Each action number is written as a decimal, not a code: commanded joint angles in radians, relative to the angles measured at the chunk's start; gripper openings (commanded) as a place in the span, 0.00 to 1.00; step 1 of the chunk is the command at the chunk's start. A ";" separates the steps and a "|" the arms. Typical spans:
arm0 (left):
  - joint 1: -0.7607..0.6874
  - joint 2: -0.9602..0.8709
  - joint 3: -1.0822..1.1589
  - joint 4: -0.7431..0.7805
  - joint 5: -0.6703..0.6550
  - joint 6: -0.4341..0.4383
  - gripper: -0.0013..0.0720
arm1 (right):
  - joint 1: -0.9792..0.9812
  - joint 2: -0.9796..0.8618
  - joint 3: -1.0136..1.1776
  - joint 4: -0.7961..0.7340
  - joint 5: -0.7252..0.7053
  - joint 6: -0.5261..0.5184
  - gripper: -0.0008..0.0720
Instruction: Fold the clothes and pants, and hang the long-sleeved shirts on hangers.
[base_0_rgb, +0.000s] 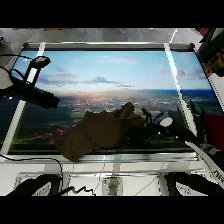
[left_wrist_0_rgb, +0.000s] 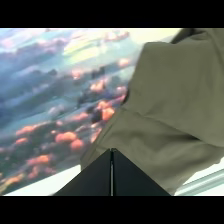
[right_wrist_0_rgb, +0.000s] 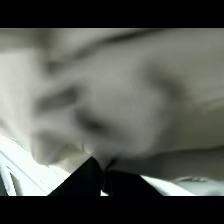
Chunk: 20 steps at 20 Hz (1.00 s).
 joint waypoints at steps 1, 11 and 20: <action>0.001 -0.018 0.000 -0.021 -0.001 0.000 0.03 | 0.000 0.039 0.192 -0.106 0.002 -0.025 0.03; 0.001 -0.031 -0.015 0.047 0.008 0.000 0.62 | -0.330 0.049 0.612 -0.452 0.056 0.153 0.03; 0.047 -0.199 -0.344 0.010 0.156 0.002 0.62 | -0.415 0.048 0.576 -0.588 0.148 0.152 0.03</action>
